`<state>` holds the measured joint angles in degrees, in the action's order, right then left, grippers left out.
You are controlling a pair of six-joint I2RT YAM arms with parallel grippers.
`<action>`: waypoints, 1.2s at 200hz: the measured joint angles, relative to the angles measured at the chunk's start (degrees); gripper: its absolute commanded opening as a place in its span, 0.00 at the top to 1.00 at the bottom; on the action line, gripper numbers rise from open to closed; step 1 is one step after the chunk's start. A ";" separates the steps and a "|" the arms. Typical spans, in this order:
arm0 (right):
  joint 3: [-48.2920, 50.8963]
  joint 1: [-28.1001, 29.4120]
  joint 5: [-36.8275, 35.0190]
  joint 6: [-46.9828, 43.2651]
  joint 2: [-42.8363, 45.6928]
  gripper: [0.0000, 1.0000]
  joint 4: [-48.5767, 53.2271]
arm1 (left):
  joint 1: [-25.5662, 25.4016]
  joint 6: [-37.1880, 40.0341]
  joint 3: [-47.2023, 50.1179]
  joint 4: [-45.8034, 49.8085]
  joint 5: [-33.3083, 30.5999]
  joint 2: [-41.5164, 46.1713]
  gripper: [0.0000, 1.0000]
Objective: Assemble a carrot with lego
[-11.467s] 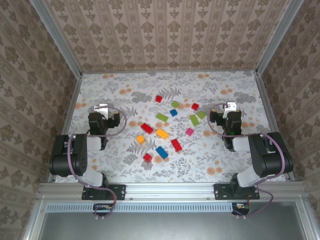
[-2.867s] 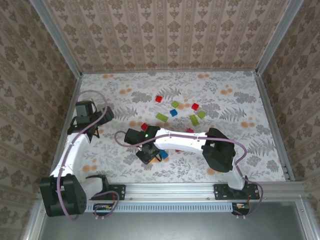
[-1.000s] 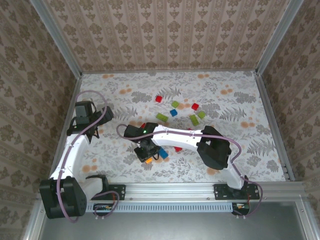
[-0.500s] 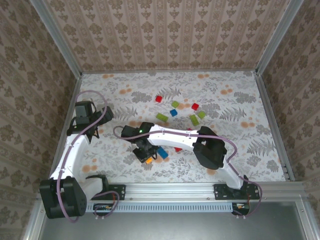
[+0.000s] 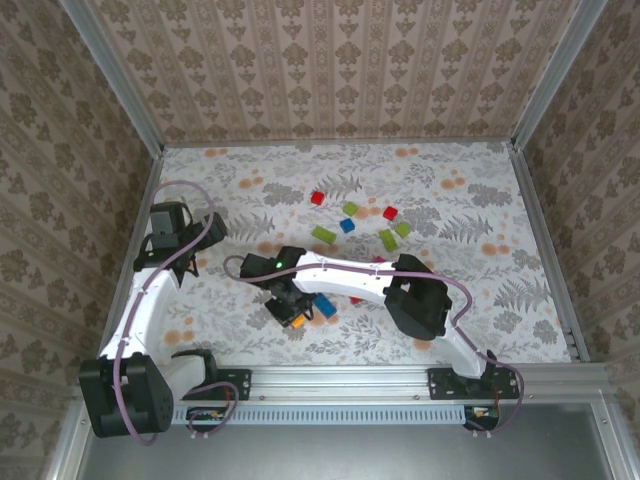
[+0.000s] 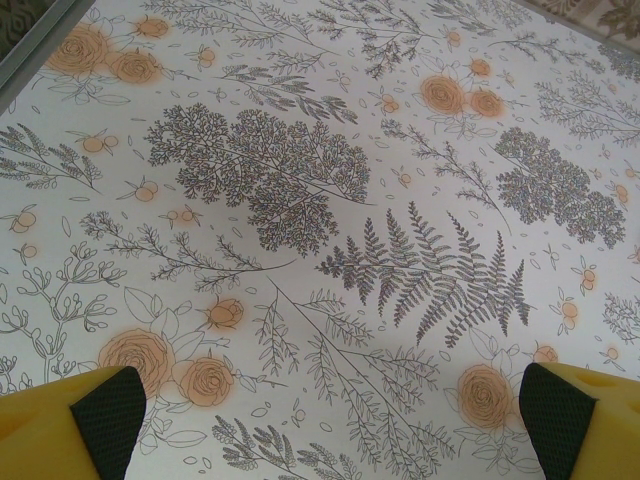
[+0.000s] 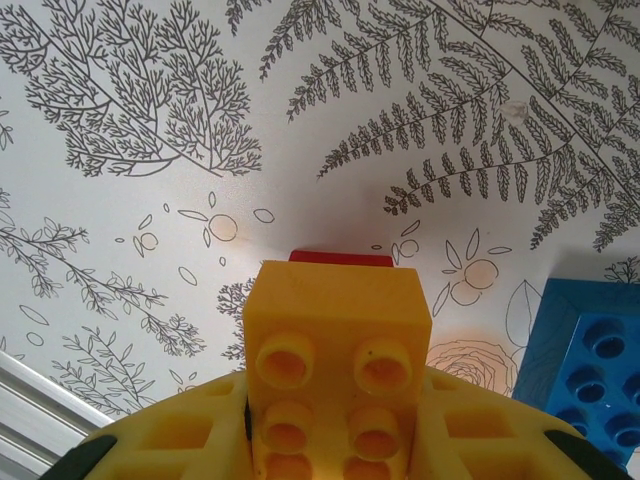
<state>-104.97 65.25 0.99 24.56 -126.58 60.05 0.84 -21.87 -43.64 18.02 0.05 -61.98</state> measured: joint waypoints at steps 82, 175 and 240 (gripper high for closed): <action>6.29 -0.59 -1.88 -5.35 4.81 0.68 -2.62 | 0.00 0.00 0.00 0.00 0.00 0.00 0.00; 10.36 -1.70 -2.08 -7.06 7.78 0.66 -1.38 | 0.00 0.02 -0.02 0.00 0.00 -0.07 0.00; 12.07 -1.73 -2.05 -7.15 9.09 0.65 -1.53 | 0.00 0.00 -0.09 0.00 0.00 -0.31 0.00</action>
<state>-92.90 63.53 -1.06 17.41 -117.49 58.52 0.84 -21.87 -43.72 18.02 0.05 -62.28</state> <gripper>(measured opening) 0.347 0.993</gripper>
